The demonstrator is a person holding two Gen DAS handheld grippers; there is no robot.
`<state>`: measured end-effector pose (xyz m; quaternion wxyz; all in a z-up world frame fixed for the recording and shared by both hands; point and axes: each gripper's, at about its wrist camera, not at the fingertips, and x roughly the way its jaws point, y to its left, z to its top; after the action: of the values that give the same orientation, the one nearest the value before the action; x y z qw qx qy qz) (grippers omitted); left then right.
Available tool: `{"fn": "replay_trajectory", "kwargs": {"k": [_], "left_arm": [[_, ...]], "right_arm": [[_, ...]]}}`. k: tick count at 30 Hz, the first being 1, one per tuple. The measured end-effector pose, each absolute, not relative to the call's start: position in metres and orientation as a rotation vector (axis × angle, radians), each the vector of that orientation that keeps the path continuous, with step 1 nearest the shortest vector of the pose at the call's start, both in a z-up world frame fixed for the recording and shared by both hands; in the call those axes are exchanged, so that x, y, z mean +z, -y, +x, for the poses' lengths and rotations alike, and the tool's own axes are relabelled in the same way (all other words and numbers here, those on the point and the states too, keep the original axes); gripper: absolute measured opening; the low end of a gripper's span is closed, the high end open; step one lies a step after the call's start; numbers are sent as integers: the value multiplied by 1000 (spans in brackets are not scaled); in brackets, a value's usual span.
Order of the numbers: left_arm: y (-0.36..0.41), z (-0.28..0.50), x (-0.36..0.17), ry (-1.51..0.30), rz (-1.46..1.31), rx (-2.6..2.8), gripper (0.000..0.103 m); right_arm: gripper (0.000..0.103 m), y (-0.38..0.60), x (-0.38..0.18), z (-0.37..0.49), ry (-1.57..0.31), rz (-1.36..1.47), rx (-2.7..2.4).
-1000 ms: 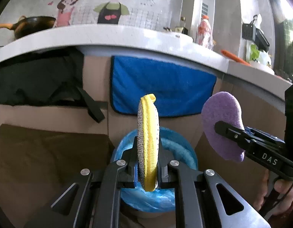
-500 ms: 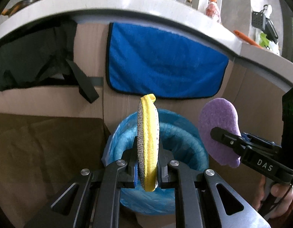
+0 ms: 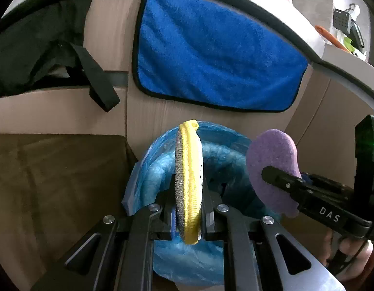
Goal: Collect trash
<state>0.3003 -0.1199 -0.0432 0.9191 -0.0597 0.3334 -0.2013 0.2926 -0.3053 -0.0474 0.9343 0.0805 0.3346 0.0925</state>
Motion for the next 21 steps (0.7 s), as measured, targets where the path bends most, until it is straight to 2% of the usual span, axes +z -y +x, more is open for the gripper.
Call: {"fn": "replay_trajectory", "kwargs": {"k": [2,3,4,6,7,12,18,20,21], "left_arm": [[116,304,-44,-688,-160,-445,18],[114,305,-45,-689,-179,-466,26],[112,306,-44,-687,-193,-477,45],[107,306,-43,-673,-217,-489,68],[106,306,-42,-671,-224,-490,72],[96,295,-33,-666,-239,-447,88],[71,235,-14,-616,-154,-349,93],[59,207,-8,-597,-118,-322,93],[54,191,-5,-584,-94,-309,93]], "right_arm": [[30,306,-49,293,-680,184,186],[34,306,-49,293,-675,190,179],[42,307,-49,291,-669,195,169],[53,310,-48,288,-654,201,150],[55,310,-46,285,-645,204,139],[55,315,-38,266,-644,213,123],[55,297,-20,211,-602,146,108],[59,288,-14,191,-588,121,106],[64,283,-11,179,-580,110,102]]}}
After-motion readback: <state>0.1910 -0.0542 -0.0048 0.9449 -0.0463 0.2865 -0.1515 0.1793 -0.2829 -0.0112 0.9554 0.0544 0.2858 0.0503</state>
